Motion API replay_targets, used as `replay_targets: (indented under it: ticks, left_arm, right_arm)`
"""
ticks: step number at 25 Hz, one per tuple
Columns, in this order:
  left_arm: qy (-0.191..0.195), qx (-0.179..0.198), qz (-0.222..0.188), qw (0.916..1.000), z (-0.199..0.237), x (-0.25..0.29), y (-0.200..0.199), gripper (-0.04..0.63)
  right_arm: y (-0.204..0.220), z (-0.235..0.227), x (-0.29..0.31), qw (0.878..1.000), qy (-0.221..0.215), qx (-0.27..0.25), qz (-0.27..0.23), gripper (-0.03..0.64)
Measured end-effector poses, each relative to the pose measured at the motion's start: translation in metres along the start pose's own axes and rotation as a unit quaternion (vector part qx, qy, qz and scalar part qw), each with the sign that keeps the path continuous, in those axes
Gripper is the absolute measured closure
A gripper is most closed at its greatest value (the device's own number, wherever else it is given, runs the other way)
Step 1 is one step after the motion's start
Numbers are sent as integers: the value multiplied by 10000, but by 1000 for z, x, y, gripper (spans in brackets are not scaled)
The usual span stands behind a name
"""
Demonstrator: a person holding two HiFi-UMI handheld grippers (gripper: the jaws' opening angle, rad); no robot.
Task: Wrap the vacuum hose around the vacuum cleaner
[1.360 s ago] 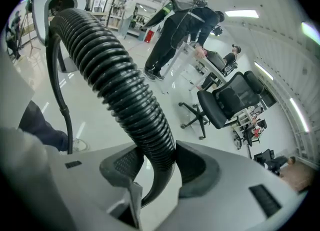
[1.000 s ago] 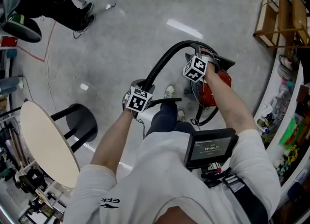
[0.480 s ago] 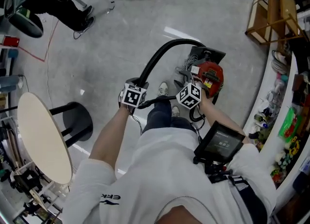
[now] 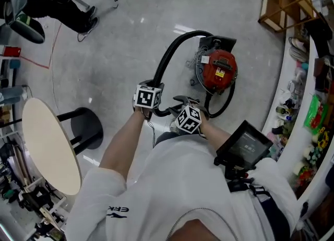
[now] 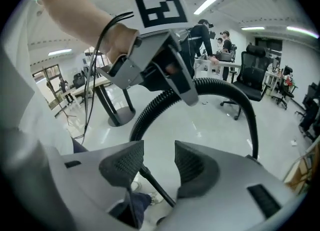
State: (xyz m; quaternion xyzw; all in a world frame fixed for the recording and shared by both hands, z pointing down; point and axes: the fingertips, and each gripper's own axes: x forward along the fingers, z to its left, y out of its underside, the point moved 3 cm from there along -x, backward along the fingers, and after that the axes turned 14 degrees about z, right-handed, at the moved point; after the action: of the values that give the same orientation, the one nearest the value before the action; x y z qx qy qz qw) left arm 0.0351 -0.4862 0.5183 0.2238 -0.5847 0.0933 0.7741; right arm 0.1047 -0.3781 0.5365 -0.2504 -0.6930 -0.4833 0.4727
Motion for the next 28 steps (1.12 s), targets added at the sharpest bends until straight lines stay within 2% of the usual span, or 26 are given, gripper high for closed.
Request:
replay_targets:
  ticks: [4, 7, 12, 15, 19, 25, 28]
  left_arm:
    - [172, -262, -38, 9995, -14, -2, 16, 422]
    - [299, -472, -92, 9984, -26, -3, 24, 420]
    - [614, -852, -140, 9944, -45, -7, 31, 422]
    - [888, -1100, -138, 9899, -53, -7, 32, 422]
    - [1291, -1496, -86, 9802, -64, -5, 46, 420]
    - [1742, -1780, -19, 9685, -74, -1, 69, 420]
    - [1918, -1917, 98, 9625, -85, 8, 84, 420]
  right_arm:
    - [-1, 47, 6, 9994, -275, 200, -68, 425]
    - [6, 69, 12, 9977, -400, 539, -73, 425]
    - [19, 92, 23, 9923, -373, 1184, 14, 409]
    - [20, 96, 27, 9897, -106, 1426, 7, 396]
    - [34, 100, 30, 9877, 476, 1473, 233, 396]
    - [61, 114, 23, 9844, 1267, 979, 724, 403]
    - [82, 124, 18, 9802, 1512, 696, 1073, 409]
